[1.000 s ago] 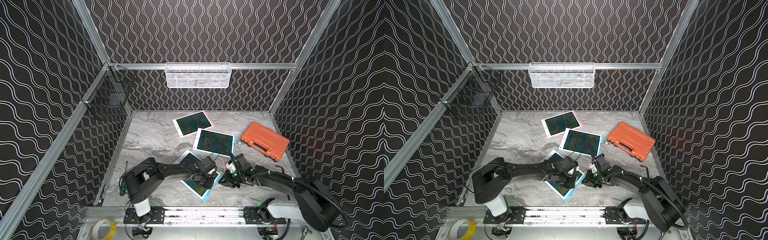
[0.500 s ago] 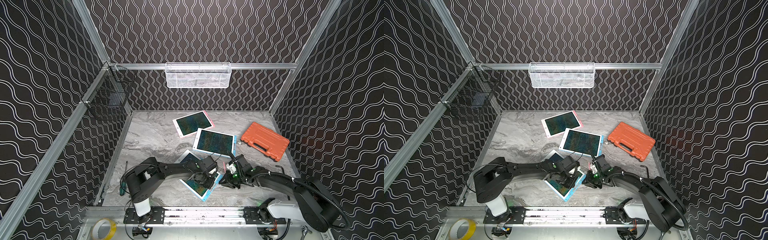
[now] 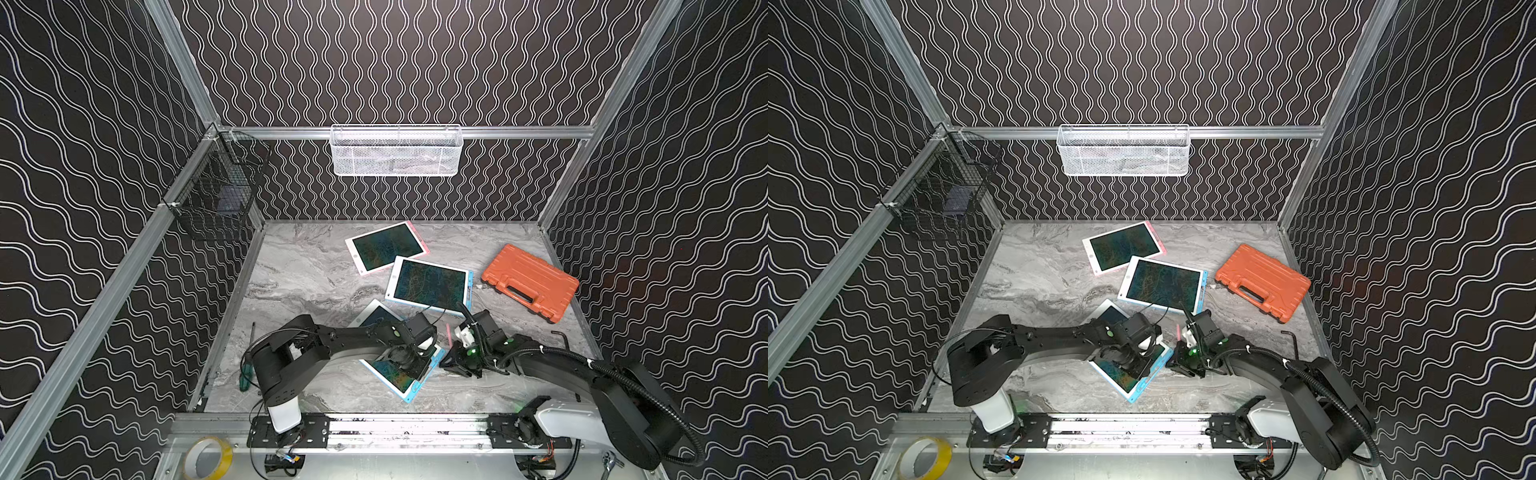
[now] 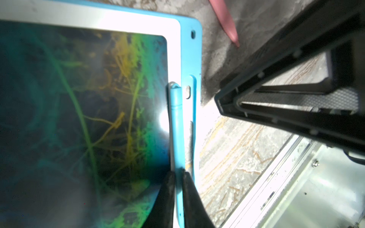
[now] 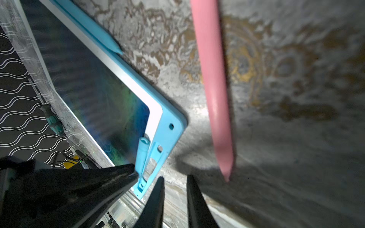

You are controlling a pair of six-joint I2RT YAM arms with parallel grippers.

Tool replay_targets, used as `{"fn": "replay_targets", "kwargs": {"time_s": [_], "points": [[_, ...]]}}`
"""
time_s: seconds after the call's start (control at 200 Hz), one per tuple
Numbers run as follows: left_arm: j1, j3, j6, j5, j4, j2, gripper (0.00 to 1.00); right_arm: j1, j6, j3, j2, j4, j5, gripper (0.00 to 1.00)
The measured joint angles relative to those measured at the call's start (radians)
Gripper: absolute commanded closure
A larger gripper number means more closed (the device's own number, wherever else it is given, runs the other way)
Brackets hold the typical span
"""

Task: Place the stylus back onto the writing tablet
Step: Adjust the stylus on the writing tablet.

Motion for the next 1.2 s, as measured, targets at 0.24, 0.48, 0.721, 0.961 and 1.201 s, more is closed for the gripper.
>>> {"fn": "replay_targets", "kwargs": {"time_s": [0.24,0.48,0.721,0.961,1.201], "points": [[-0.005,0.0,0.0,0.006,0.004,0.002,0.85,-0.002,0.0,-0.005,-0.011,-0.003,0.007,0.77],[-0.008,0.013,0.0,0.011,0.017,0.018,0.85,-0.003,0.0,-0.012,-0.021,-0.004,0.007,0.77],[-0.008,0.026,0.0,-0.012,-0.002,0.016,0.85,-0.011,0.0,-0.016,-0.036,-0.015,0.014,0.77],[-0.002,0.012,-0.001,-0.027,-0.027,-0.081,0.88,-0.015,-0.018,0.088,-0.061,-0.097,0.034,0.77],[-0.004,-0.076,-0.04,-0.021,-0.027,-0.114,0.92,0.019,-0.05,0.151,0.001,-0.099,0.039,0.78]]}}
